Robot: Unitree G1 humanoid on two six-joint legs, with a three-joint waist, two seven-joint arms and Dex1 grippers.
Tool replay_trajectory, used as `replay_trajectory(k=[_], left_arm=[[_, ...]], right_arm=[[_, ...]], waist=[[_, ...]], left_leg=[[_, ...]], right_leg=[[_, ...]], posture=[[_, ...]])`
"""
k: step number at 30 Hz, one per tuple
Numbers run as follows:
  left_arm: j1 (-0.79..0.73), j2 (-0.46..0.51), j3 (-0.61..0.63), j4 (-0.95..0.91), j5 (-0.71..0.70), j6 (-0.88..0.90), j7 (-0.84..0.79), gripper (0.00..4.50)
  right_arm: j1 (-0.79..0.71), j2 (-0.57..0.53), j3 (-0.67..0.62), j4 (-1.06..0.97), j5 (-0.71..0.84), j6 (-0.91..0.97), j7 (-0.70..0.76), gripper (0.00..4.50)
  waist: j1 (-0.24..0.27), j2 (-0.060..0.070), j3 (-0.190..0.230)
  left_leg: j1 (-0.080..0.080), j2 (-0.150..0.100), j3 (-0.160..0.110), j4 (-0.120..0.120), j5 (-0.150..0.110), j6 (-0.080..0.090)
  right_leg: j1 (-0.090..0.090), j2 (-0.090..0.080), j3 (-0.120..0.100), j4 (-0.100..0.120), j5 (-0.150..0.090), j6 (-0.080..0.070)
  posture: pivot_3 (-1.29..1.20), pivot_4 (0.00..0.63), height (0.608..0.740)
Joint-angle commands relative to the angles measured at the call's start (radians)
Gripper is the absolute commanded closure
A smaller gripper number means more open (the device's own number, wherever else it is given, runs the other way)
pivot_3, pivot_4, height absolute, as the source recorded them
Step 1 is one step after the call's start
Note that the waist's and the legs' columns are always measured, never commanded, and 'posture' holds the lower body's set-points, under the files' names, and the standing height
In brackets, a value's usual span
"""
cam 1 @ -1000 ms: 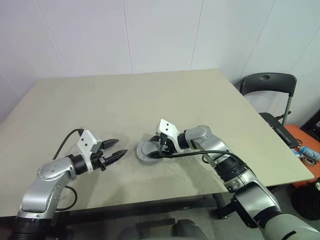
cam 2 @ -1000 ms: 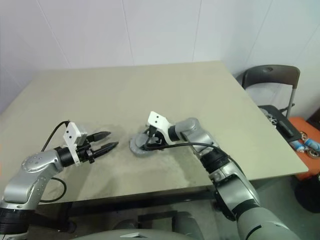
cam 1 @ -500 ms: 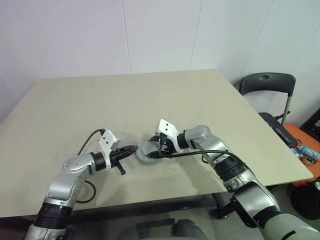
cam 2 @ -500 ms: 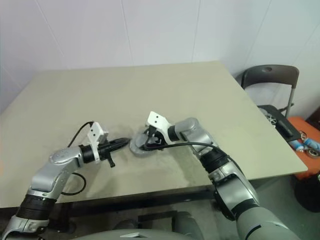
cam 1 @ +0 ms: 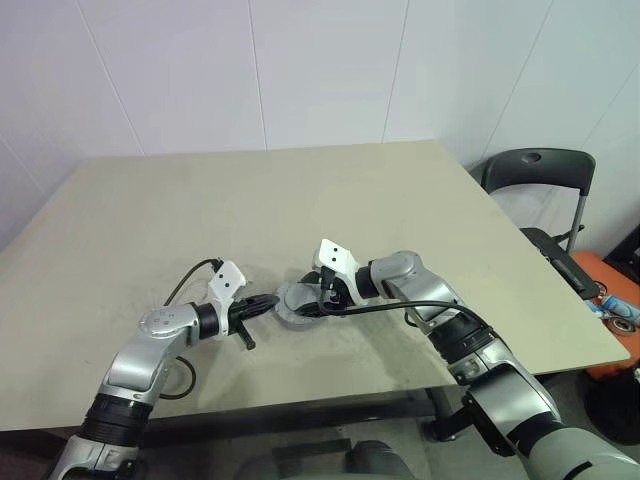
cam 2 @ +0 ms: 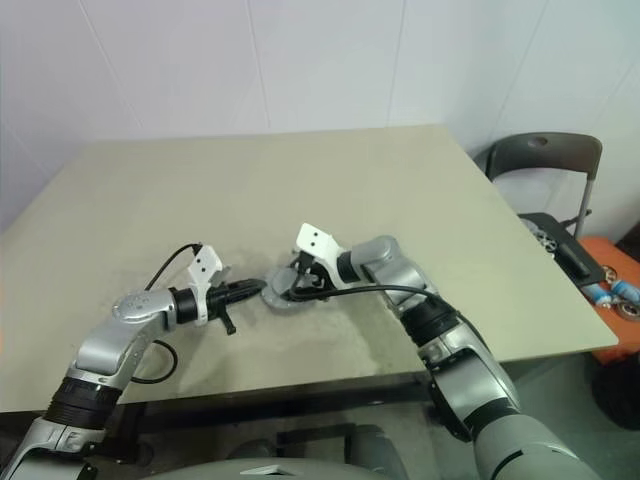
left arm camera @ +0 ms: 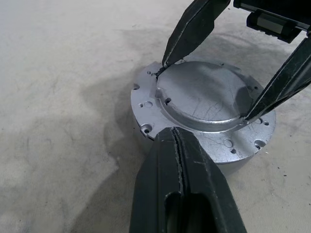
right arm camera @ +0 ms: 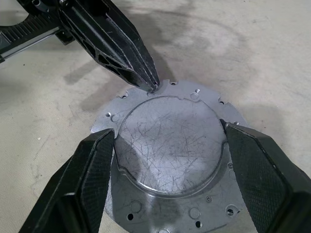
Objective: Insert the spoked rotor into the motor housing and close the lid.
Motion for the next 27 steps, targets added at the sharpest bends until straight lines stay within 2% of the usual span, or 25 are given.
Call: replay_trajectory(k=[1, 3, 5, 11, 19, 25, 27], left_arm=[[-0.006, 0.001, -0.018, 0.010, 0.017, 0.018, -0.001, 4.50], [-0.007, -0.001, -0.021, 0.007, 0.018, 0.021, -0.001, 4.50], [-0.008, -0.003, -0.023, 0.005, 0.018, 0.025, 0.000, 4.50], [-0.006, -0.007, -0.031, -0.002, 0.019, 0.035, -0.005, 4.50], [-0.004, -0.003, -0.040, -0.012, 0.024, 0.043, -0.012, 4.50], [-0.007, 0.005, -0.048, -0.017, 0.024, 0.050, -0.029, 4.50], [-0.010, 0.009, -0.046, -0.015, 0.025, 0.051, -0.030, 4.50]], right_arm=[[-0.003, 0.000, 0.010, 0.006, -0.017, 0.026, -0.003, 1.26], [-0.002, 0.001, 0.007, 0.004, -0.020, 0.024, -0.011, 0.48], [-0.004, 0.004, 0.000, 0.001, -0.019, 0.031, -0.014, 0.01], [-0.015, -0.012, -0.028, -0.039, 0.007, 0.058, 0.008, 0.01], [-0.050, -0.036, -0.168, -0.117, 0.146, 0.228, 0.028, 0.01], [-0.043, -0.103, -0.223, -0.088, 0.235, 0.479, 0.035, 0.01], [-0.053, -0.101, -0.277, -0.039, 0.283, 0.644, -0.003, 0.01]], waist=[[0.004, 0.000, 0.000], [0.007, 0.000, 0.000], [0.008, 0.000, 0.000], [0.008, 0.000, 0.000], [0.009, 0.000, 0.000], [0.010, 0.000, 0.000], [0.010, 0.000, 0.001]], left_leg=[[0.001, 0.000, 0.000, 0.000, 0.000, 0.000], [0.003, 0.000, 0.000, 0.000, 0.000, 0.000], [0.005, 0.000, 0.000, 0.000, 0.000, 0.000], [0.012, 0.000, 0.000, 0.000, 0.000, 0.000], [0.011, 0.000, 0.000, 0.000, 0.000, 0.000], [0.011, 0.000, -0.001, 0.000, 0.000, 0.000], [0.011, 0.000, -0.001, -0.001, 0.000, 0.000]], right_leg=[[0.001, 0.000, 0.000, 0.000, 0.000, 0.000], [0.003, 0.000, 0.000, 0.000, 0.000, 0.000], [0.005, 0.001, 0.000, 0.000, 0.000, 0.000], [0.013, 0.001, 0.000, -0.001, 0.000, 0.000], [0.013, 0.001, 0.000, -0.002, 0.000, 0.000], [0.013, 0.000, 0.000, -0.003, 0.000, 0.000], [0.013, 0.000, 0.000, -0.003, 0.000, 0.000]], posture=[[0.00, 0.000, 0.740], [0.00, 0.000, 0.740], [0.00, 0.000, 0.740], [0.00, 0.000, 0.740], [0.00, 0.000, 0.740], [0.00, 0.000, 0.740], [0.00, 0.000, 0.740]])
